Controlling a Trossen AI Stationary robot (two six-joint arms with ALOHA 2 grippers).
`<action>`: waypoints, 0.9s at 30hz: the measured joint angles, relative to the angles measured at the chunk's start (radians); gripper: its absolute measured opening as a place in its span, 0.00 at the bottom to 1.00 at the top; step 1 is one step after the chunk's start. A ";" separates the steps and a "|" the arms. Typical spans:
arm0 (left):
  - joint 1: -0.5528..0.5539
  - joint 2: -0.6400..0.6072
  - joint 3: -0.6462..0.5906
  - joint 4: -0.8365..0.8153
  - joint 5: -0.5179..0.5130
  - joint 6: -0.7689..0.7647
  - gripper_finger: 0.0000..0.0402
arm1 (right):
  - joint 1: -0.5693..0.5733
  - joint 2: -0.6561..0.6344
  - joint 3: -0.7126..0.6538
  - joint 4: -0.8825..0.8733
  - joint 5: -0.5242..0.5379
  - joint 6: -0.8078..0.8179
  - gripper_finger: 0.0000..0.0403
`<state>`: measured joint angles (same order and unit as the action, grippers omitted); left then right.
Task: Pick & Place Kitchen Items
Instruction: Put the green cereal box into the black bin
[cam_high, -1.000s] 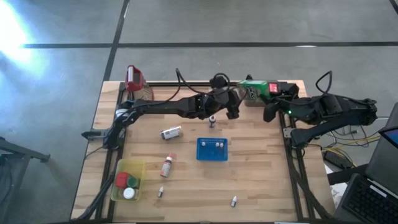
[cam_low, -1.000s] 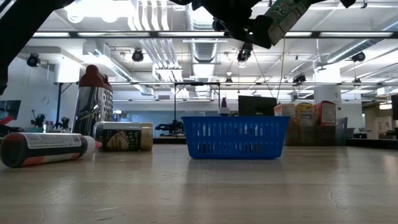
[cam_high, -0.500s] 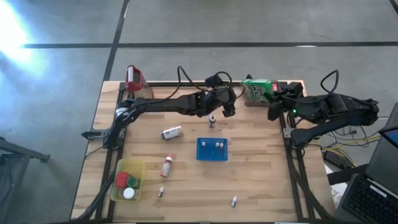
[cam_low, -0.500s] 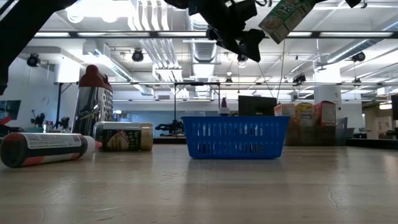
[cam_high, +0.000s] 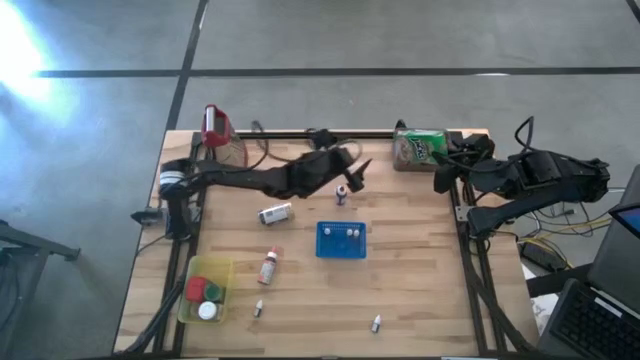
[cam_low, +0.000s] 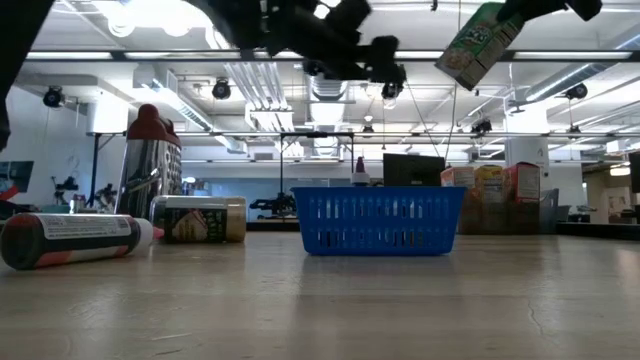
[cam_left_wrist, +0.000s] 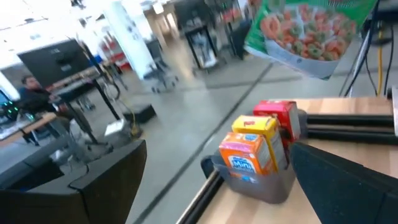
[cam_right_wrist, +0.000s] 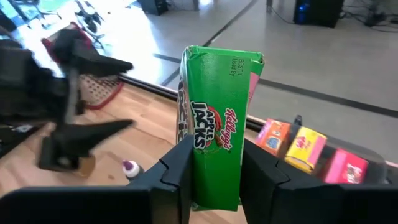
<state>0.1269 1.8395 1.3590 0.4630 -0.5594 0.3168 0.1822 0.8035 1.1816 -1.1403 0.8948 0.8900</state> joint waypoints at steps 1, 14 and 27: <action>0.000 -0.025 -0.054 0.056 0.000 0.003 0.99 | 0.000 -0.004 0.000 -0.016 0.003 0.011 0.22; 0.000 -0.255 -0.446 0.305 0.039 -0.064 0.99 | -0.132 -0.010 0.004 -0.228 0.015 0.194 0.26; 0.000 -0.257 -0.502 0.305 0.045 -0.093 0.99 | -0.355 -0.010 0.003 -0.309 -0.043 0.202 0.23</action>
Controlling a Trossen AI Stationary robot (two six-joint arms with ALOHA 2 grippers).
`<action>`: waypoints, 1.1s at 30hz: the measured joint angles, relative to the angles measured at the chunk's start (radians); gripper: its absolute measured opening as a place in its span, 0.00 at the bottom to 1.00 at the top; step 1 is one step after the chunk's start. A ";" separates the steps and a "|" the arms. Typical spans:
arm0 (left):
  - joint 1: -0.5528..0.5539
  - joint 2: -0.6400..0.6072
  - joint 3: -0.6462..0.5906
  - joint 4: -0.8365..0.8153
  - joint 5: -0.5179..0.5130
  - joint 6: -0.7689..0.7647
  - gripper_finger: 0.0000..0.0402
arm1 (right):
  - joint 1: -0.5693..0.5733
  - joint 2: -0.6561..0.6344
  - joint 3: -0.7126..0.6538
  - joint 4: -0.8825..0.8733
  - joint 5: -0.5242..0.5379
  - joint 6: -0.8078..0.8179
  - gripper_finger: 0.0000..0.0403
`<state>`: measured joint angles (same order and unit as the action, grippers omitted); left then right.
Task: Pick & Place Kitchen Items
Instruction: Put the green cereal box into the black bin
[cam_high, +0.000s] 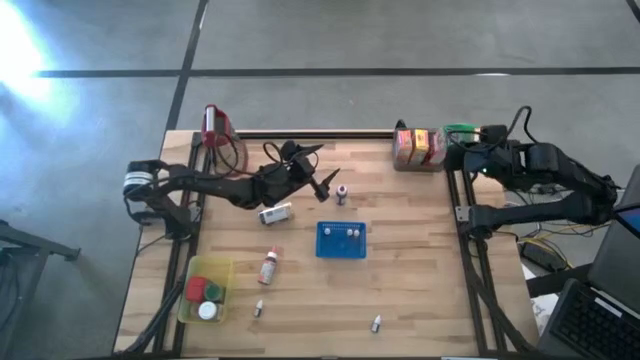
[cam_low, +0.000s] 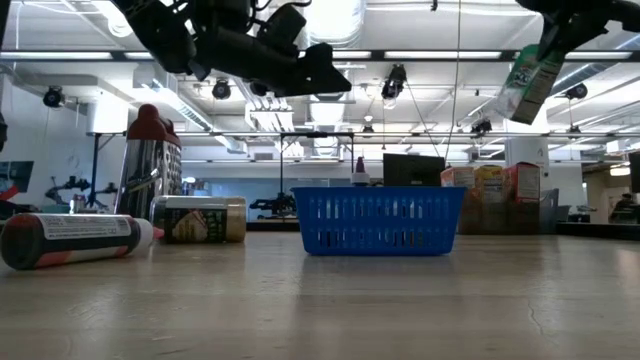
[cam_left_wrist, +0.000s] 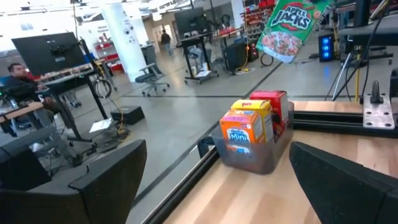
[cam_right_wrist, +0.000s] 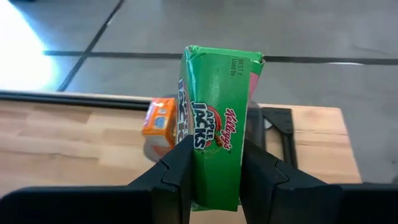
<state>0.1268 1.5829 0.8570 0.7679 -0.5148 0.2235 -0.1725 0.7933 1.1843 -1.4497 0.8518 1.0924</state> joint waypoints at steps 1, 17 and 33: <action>0.000 0.000 0.000 -0.001 0.000 -0.009 0.99 | -0.014 0.000 0.000 -0.004 -0.006 -0.005 0.24; 0.000 0.000 0.000 -0.007 0.001 -0.005 0.99 | -0.243 0.020 -0.019 -0.039 -0.051 -0.059 0.23; 0.000 0.000 -0.002 -0.007 0.002 -0.003 0.99 | -0.421 0.028 -0.143 0.025 -0.098 -0.152 0.22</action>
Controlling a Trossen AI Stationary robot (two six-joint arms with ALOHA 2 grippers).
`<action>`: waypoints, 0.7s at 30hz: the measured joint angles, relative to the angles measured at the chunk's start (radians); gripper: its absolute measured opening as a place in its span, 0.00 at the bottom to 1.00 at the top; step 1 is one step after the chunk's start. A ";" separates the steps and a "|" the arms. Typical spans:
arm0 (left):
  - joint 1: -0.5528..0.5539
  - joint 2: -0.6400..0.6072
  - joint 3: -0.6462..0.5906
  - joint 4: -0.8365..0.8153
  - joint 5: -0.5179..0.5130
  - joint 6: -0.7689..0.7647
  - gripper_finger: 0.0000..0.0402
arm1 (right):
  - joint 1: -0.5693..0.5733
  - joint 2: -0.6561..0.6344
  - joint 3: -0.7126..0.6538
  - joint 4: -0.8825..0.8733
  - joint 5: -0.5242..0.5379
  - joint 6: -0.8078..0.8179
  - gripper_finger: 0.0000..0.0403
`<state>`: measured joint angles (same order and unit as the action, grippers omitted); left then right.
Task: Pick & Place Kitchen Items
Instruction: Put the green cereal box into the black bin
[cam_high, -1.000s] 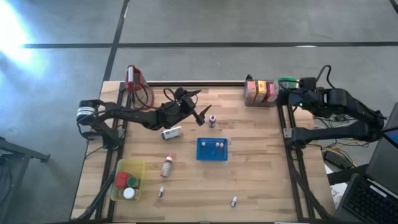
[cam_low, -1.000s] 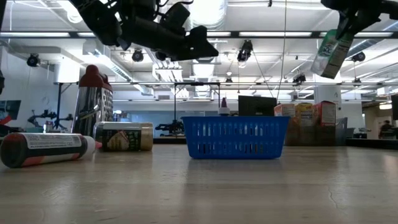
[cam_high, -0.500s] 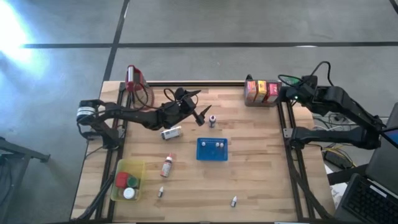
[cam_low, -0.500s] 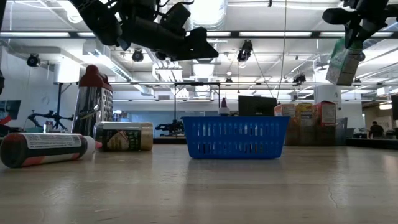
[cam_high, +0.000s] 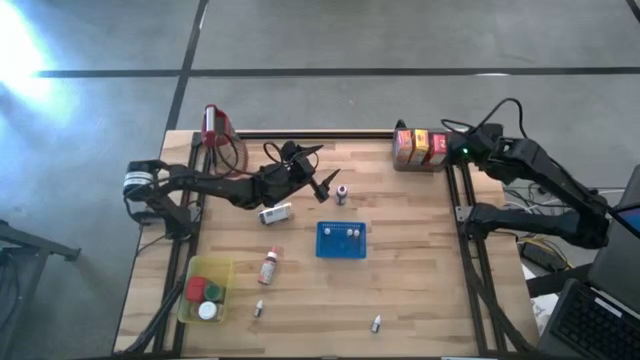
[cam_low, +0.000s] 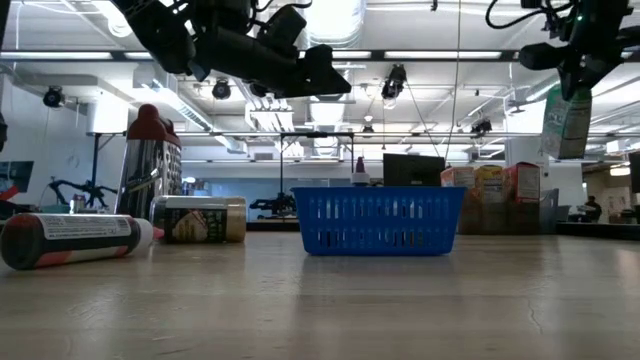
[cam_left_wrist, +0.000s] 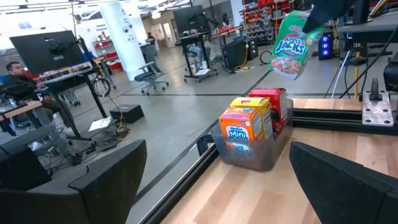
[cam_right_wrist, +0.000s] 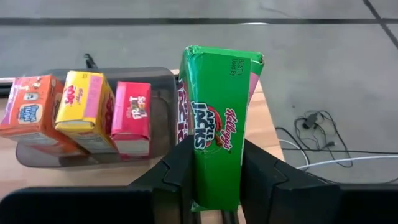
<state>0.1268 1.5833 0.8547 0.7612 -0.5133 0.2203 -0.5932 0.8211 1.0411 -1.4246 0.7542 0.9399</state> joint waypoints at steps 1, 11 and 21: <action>0.000 0.000 0.000 0.000 0.000 0.000 0.99 | -0.009 0.000 -0.008 0.022 -0.004 -0.019 0.21; 0.000 0.000 0.000 0.000 0.000 0.016 0.99 | -0.136 0.050 -0.075 0.160 -0.079 -0.143 0.26; 0.000 0.000 -0.001 -0.011 0.000 0.016 0.99 | -0.165 0.105 -0.095 0.306 -0.163 -0.246 0.25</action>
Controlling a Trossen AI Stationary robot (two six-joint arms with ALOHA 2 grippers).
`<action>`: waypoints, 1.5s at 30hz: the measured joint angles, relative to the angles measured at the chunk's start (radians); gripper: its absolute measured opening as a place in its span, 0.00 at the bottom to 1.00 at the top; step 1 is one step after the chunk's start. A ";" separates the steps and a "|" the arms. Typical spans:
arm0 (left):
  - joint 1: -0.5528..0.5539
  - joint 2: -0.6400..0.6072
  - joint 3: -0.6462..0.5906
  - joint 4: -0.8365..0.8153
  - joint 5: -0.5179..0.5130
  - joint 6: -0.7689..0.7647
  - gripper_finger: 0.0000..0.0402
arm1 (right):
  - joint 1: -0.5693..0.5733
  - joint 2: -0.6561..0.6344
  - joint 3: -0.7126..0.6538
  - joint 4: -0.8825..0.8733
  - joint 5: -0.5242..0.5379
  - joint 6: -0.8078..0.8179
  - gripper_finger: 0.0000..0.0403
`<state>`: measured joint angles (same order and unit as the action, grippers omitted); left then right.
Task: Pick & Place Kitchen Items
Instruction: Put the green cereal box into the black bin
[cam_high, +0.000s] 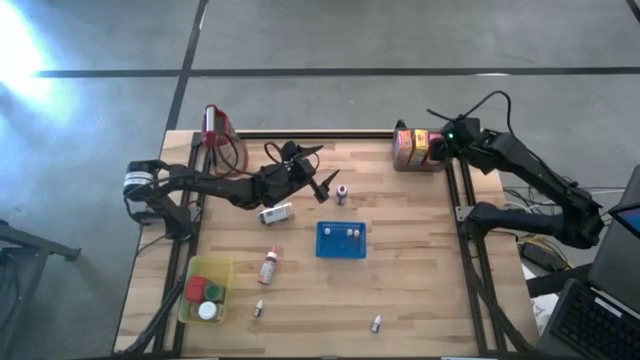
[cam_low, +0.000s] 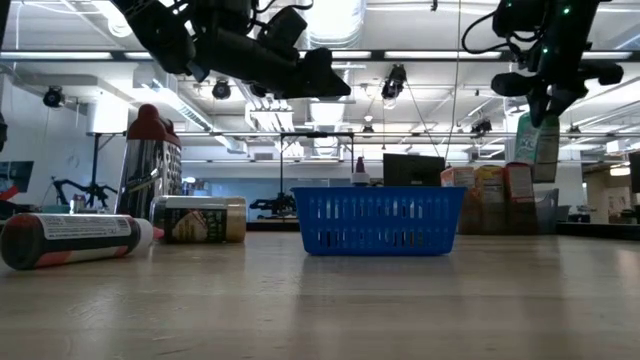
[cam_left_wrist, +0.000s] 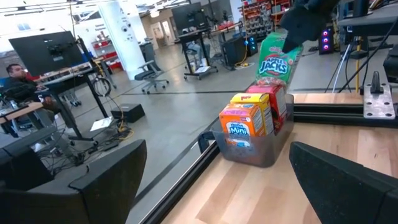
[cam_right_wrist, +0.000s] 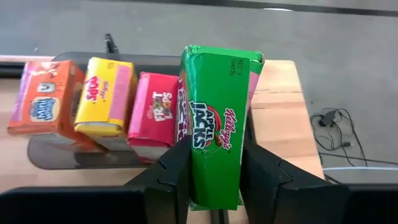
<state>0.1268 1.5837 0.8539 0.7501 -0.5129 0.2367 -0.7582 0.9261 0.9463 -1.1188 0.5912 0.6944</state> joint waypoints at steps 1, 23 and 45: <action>0.000 0.000 0.000 -0.003 0.000 0.000 0.99 | 0.000 0.005 0.000 0.008 -0.005 -0.007 0.24; 0.000 0.000 0.000 -0.029 0.000 0.000 0.99 | -0.062 0.181 -0.005 0.068 -0.039 -0.064 0.23; 0.000 0.000 -0.003 -0.035 0.000 -0.001 0.99 | -0.227 0.278 -0.019 0.106 -0.201 -0.080 0.35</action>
<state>0.1267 1.5841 0.8513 0.7152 -0.5129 0.2359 -0.9848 1.2039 0.9272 -1.0131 0.3905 0.6147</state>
